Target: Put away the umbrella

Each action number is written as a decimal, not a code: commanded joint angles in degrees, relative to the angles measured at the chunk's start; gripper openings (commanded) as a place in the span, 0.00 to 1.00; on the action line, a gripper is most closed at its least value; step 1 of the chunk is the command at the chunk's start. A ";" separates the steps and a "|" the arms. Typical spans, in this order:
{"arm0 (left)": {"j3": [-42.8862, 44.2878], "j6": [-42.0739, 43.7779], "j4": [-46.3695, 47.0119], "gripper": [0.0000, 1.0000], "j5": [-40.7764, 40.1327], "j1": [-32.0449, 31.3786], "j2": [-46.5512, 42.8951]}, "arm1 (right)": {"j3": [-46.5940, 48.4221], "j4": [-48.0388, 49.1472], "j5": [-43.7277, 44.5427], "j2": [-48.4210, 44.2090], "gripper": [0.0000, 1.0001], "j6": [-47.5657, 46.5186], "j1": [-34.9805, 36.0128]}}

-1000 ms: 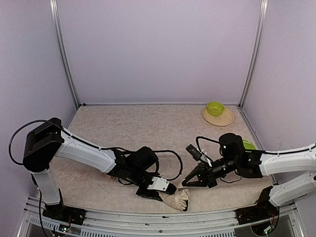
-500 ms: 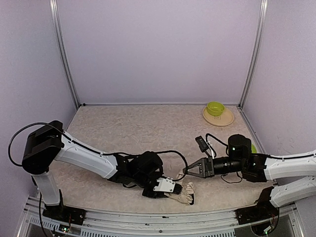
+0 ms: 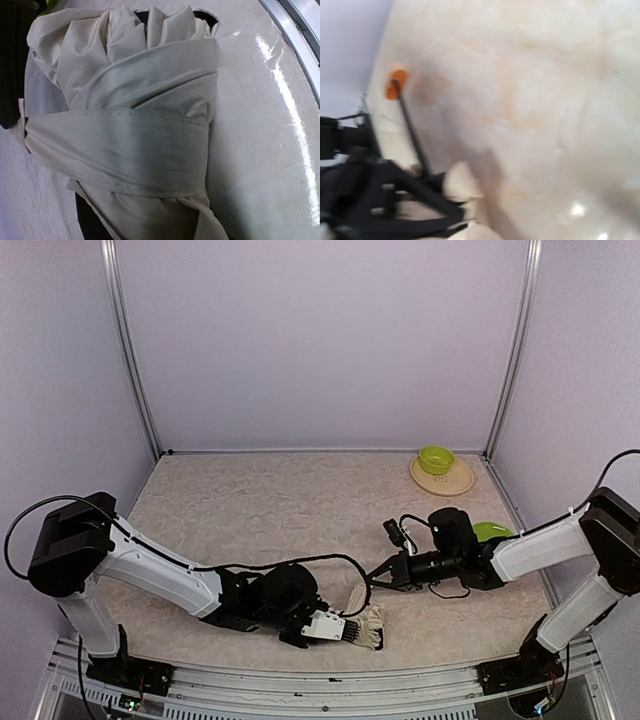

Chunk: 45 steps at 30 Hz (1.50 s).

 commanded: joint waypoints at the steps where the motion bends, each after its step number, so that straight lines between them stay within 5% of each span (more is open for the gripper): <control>1: -2.71 4.51 -10.45 0.00 6.10 -4.35 2.42 | 3.00 7.24 17.01 6.17 0.00 -6.46 -1.19; 5: -2.56 1.34 -9.62 0.01 3.77 -3.08 2.62 | 3.03 4.11 19.26 10.77 0.00 -9.97 3.85; 9: -2.18 -0.74 -10.93 0.34 0.69 -2.70 0.90 | -0.31 6.57 19.75 11.71 0.00 -8.74 4.00; 13: -2.18 -3.76 -10.97 0.41 -4.51 -2.87 -1.05 | -1.58 7.27 20.32 11.29 0.00 -10.60 4.07; 17: -2.80 -5.72 -9.05 0.61 -7.81 -3.01 -2.23 | -0.50 6.85 18.54 12.04 0.00 -13.21 4.50; 24: -1.93 -9.07 -6.61 0.74 -7.56 -0.97 -2.95 | 1.16 8.40 16.09 14.24 0.00 -15.18 6.53; 28: -0.41 -13.10 -10.62 0.98 -4.26 -0.27 -7.31 | 0.62 9.08 16.29 14.35 0.00 -14.67 6.68; 36: 5.85 -14.33 -18.40 0.99 -2.17 -4.12 -15.10 | 1.52 7.98 16.43 14.34 0.00 -15.91 6.73; 45: 17.50 -12.01 -21.39 0.97 7.24 1.73 -1.37 | 1.90 7.07 16.89 13.74 0.00 -16.68 6.65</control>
